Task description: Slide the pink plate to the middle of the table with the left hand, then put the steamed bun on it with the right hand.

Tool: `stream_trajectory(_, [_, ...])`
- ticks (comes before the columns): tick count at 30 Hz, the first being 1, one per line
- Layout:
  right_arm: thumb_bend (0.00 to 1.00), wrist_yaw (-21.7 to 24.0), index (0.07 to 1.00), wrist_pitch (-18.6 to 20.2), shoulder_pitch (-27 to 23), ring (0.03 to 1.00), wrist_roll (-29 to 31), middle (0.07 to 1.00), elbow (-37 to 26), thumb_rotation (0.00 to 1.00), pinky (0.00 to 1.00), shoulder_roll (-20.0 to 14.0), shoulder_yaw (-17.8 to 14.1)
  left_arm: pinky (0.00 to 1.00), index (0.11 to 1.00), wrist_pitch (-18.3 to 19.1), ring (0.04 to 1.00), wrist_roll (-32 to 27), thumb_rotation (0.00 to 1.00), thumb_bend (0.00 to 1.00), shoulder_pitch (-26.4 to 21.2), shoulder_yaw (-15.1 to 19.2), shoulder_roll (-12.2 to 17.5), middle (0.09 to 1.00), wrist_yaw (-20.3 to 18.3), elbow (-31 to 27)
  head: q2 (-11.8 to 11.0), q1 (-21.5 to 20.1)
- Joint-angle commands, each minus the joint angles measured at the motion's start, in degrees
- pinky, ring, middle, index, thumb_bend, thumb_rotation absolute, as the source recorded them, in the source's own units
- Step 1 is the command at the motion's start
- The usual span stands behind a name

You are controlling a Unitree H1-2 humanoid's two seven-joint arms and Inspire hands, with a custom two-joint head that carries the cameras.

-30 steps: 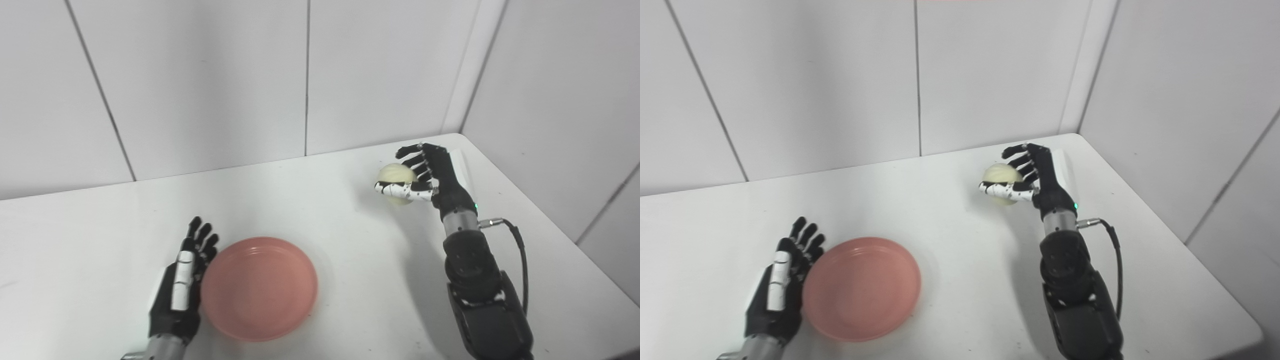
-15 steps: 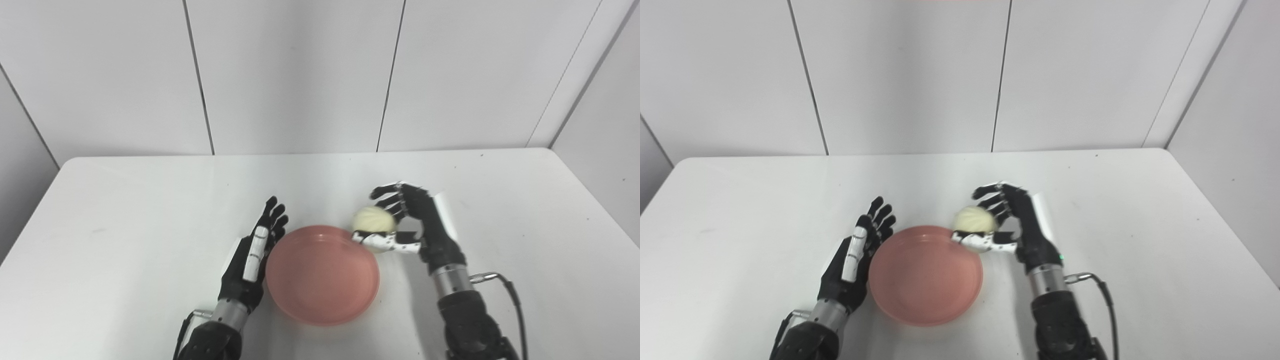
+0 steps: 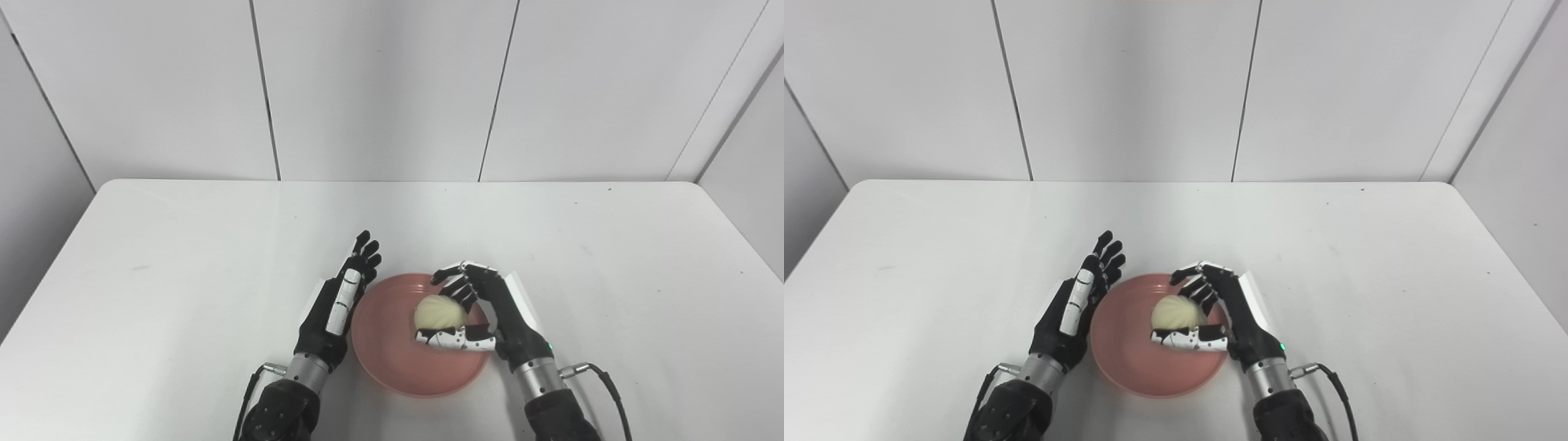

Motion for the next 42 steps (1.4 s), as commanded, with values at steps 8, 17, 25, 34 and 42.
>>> stream_trajectory(8, [0.51, -4.2, 0.533, -8.9, -1.2, 0.404, -6.1, 0.440, 3.1, 0.00, 0.33, -1.5, 0.3, 1.00, 0.990, -1.6, 0.983, 0.2, 1.00, 0.67, 1.2, -0.5, -0.9, 0.988, 0.1, 2.3, -0.3, -0.5])
stream_trajectory(17, [0.51, -4.8, 0.494, -14.6, -2.5, 0.680, -11.0, 0.685, 4.7, 0.09, 0.56, -3.9, 2.4, 1.00, 0.993, -2.3, 0.981, 0.3, 1.00, 0.67, 1.1, -0.5, -0.7, 0.989, -0.2, 2.7, -0.5, -1.5])
stream_trajectory(25, [0.64, 0.2, 0.829, -12.5, -2.8, 0.890, -13.4, 0.893, 1.7, 0.34, 0.87, -5.9, 3.8, 1.00, 0.992, -3.0, 0.982, 0.1, 1.00, 0.66, 1.0, 0.0, -1.1, 0.988, -0.2, 3.2, -0.4, -1.8])
stream_trajectory(34, [0.66, 4.7, 0.866, -9.8, -2.8, 0.942, -14.4, 0.918, 1.2, 0.51, 0.97, -6.1, 3.6, 1.00, 0.996, -2.8, 0.983, -0.1, 1.00, 0.66, 0.9, 0.1, -0.6, 0.992, -0.7, 3.1, -0.4, -2.2])
stream_trajectory(42, [0.65, 2.8, 0.913, -10.2, -2.7, 0.959, -13.1, 0.973, 2.3, 0.50, 0.95, -4.4, 2.1, 0.99, 0.985, -2.2, 0.969, 0.7, 1.00, 0.67, 0.9, 0.3, -0.2, 0.981, -0.2, 2.7, -0.7, -2.9])
